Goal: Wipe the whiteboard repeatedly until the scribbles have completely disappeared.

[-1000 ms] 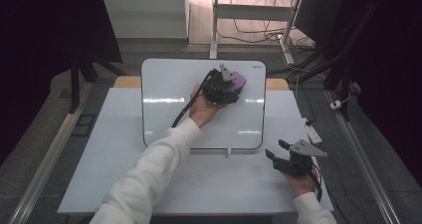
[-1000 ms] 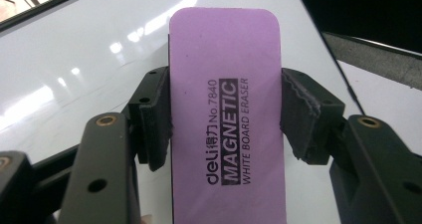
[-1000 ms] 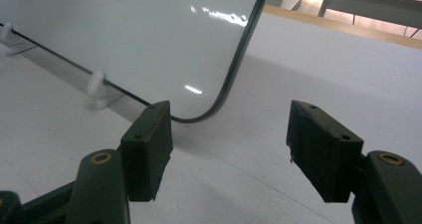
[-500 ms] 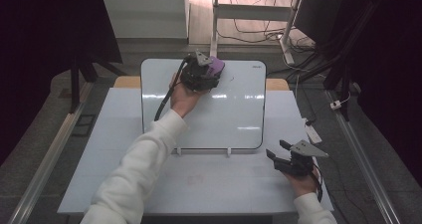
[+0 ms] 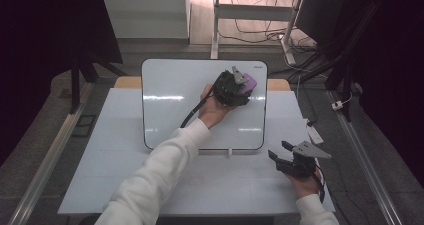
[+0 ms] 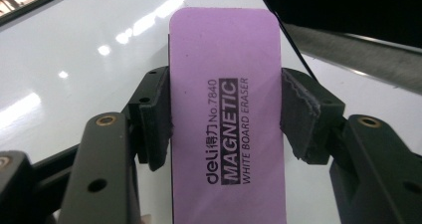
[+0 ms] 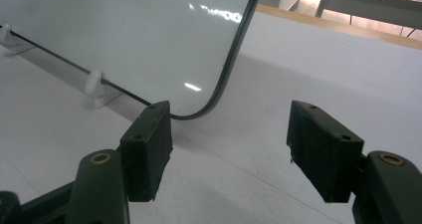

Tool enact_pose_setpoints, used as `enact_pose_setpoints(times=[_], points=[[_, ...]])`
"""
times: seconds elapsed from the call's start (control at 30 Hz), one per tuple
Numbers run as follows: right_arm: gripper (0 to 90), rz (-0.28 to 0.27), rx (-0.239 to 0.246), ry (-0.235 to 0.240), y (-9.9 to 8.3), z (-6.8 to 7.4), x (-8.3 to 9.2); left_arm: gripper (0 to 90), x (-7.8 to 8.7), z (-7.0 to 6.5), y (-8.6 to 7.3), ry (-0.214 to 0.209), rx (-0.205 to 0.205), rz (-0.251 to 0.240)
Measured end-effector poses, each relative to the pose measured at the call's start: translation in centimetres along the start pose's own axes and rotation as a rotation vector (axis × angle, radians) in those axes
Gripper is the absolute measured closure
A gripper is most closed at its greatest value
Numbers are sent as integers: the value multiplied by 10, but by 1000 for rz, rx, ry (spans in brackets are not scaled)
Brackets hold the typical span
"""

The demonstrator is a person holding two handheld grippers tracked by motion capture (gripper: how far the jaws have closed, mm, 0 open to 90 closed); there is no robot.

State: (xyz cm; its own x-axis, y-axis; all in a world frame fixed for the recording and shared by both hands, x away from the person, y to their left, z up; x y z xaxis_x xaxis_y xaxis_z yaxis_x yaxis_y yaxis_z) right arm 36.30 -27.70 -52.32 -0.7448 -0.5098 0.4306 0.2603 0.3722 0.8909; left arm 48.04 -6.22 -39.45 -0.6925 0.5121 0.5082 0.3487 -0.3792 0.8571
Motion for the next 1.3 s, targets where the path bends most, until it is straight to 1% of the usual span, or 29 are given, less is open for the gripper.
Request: enact_pose_setpoints(times=[0.03,0.07,0.1,0.13,0.17,0.23,0.33,0.43,0.5,0.53,0.6,0.63,0.7,0.77,0.83,0.93,1.07,1.1,1.13,1.23,1.3], points=[[343,0,0,0,0,0,0,419,3,5,0,15,3,-1],[343,0,0,-1,0,0,0,419,7,11,0,41,3,-6],[343,-2,-1,0,0,0,0,419,11,18,-1,63,4,-11],[342,-3,0,1,0,0,1,419,17,27,-3,80,15,-16],[342,-4,-1,4,0,0,1,419,24,38,-5,96,33,-23],[342,-5,2,4,0,1,1,419,39,59,-13,123,83,-44],[342,-5,-2,4,0,0,1,419,63,92,-28,178,131,-60],[342,-5,0,-1,2,1,1,419,83,119,-44,222,175,-72],[342,-5,1,-3,2,1,1,419,93,131,-54,238,200,-78],[342,-5,1,-4,2,1,0,419,96,135,-58,243,210,-82],[342,-5,0,-6,2,0,0,419,99,138,-61,243,220,-86],[342,-5,-1,-6,2,0,0,419,99,137,-61,251,220,-87],[342,-5,0,-4,2,0,-1,419,96,134,-60,262,206,-81],[342,-5,5,1,3,1,-1,419,88,126,-56,251,199,-84],[341,-4,8,-1,3,2,-1,419,79,114,-49,235,184,-89],[341,-4,5,2,3,1,-1,419,61,92,-36,189,158,-92],[341,-6,7,3,3,2,-1,419,34,55,-15,107,111,-80],[340,-9,8,2,3,1,-1,419,25,42,-10,76,100,-72],[340,-9,5,1,3,1,-1,419,20,35,-8,60,90,-65],[340,-8,1,-1,3,0,0,419,5,12,-2,26,52,-51],[340,-7,0,-4,2,-1,1,419,-1,3,-2,15,31,-42]])
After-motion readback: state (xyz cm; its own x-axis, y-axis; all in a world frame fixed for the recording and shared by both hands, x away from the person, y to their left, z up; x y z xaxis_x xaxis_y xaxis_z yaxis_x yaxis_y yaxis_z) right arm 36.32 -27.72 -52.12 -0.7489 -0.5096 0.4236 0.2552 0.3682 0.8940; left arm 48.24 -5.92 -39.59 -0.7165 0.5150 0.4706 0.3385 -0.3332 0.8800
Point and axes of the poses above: each handheld gripper's, and its own axes: x roughly backward along the jaws, y roughly out of its top, z roughly to its left, the point moved 6 cm from there along -x, roughly forward along the jaws, and after that the axes turned 5 degrees about x, right-handed, at the moved point
